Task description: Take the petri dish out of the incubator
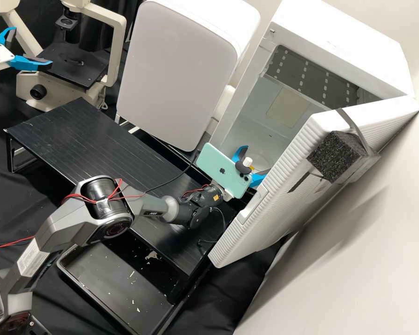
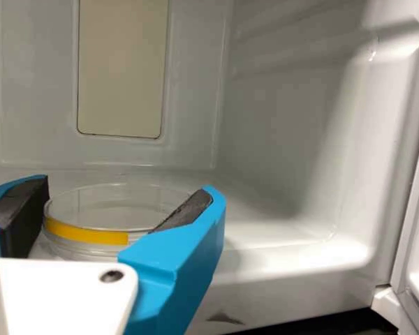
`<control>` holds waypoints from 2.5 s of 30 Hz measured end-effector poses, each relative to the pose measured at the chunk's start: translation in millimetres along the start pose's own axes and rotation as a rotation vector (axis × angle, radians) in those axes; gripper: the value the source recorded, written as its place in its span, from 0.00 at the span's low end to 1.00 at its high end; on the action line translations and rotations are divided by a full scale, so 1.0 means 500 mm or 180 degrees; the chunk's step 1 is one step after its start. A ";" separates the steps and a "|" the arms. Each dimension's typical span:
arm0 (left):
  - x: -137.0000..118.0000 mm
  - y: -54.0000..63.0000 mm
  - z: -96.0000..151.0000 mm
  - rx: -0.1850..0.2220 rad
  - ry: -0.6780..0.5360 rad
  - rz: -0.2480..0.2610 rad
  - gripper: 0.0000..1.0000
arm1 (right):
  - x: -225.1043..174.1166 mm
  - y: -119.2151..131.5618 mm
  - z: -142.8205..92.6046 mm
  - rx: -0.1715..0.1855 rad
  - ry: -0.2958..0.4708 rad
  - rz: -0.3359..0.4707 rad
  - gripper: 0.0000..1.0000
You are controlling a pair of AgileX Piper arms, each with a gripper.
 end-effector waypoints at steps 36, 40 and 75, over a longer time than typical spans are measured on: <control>0.000 0.000 0.000 0.0000 0.0000 0.0000 1.00 | -0.079 0.046 0.019 0.0223 0.0251 0.0448 0.00; 0.000 0.000 0.000 0.0000 0.0000 0.0000 1.00 | -0.079 0.046 0.018 0.0167 0.0264 0.0460 0.00; 0.000 0.000 0.000 0.0000 0.0000 0.0000 1.00 | -0.059 0.022 0.012 0.0068 0.0267 0.0381 0.00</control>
